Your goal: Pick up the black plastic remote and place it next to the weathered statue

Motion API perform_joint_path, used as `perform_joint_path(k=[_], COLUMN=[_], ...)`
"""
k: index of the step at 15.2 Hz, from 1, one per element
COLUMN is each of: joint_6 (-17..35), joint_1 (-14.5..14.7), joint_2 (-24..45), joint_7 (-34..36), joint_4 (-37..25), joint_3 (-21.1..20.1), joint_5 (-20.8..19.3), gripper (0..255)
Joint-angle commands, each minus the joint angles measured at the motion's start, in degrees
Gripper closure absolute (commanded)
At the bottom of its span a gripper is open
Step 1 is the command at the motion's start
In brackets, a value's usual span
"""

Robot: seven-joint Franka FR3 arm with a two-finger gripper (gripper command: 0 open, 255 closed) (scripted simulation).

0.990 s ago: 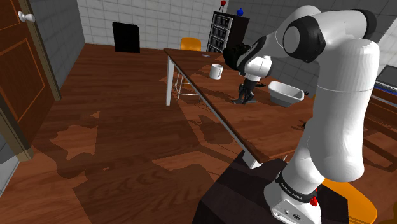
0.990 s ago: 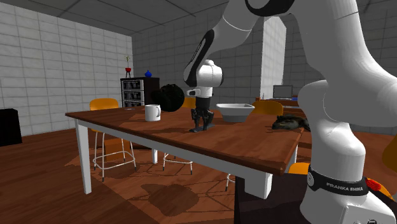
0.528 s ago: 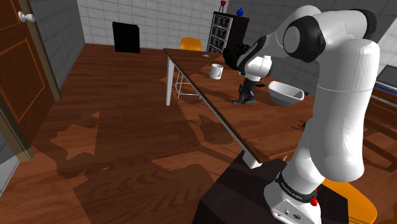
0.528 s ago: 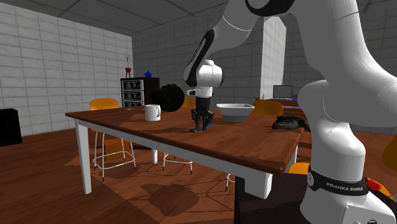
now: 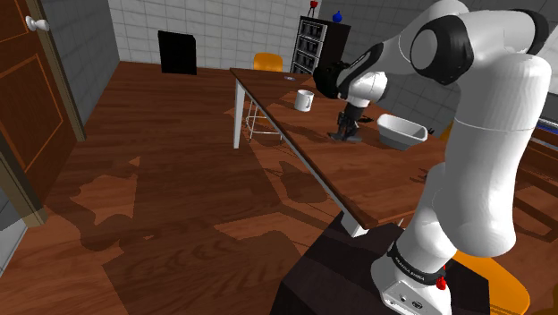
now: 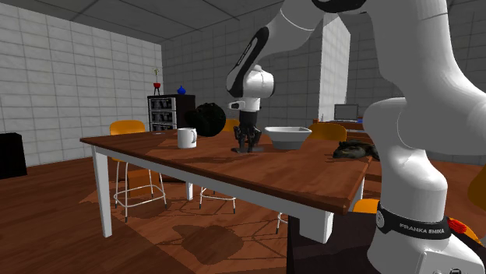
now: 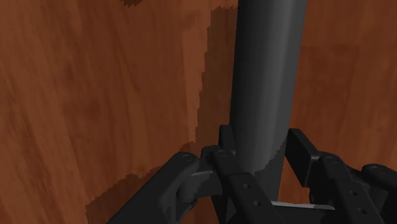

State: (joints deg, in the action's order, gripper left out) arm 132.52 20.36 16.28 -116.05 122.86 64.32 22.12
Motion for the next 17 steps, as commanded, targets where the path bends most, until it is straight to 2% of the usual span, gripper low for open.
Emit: perform_joint_path(k=[1, 10, 17], joint_6=[-0.98, -6.05, -10.45], joint_1=[1.05, 6.66, 10.37], joint_2=[-1.05, -7.22, -12.7], joint_7=[1.03, 6.62, 11.41], joint_4=[-0.47, -3.18, -6.11], joint_3=[1.13, 6.63, 9.42], joint_5=[-1.48, -9.54, -16.3], gripper=[255, 255, 255])
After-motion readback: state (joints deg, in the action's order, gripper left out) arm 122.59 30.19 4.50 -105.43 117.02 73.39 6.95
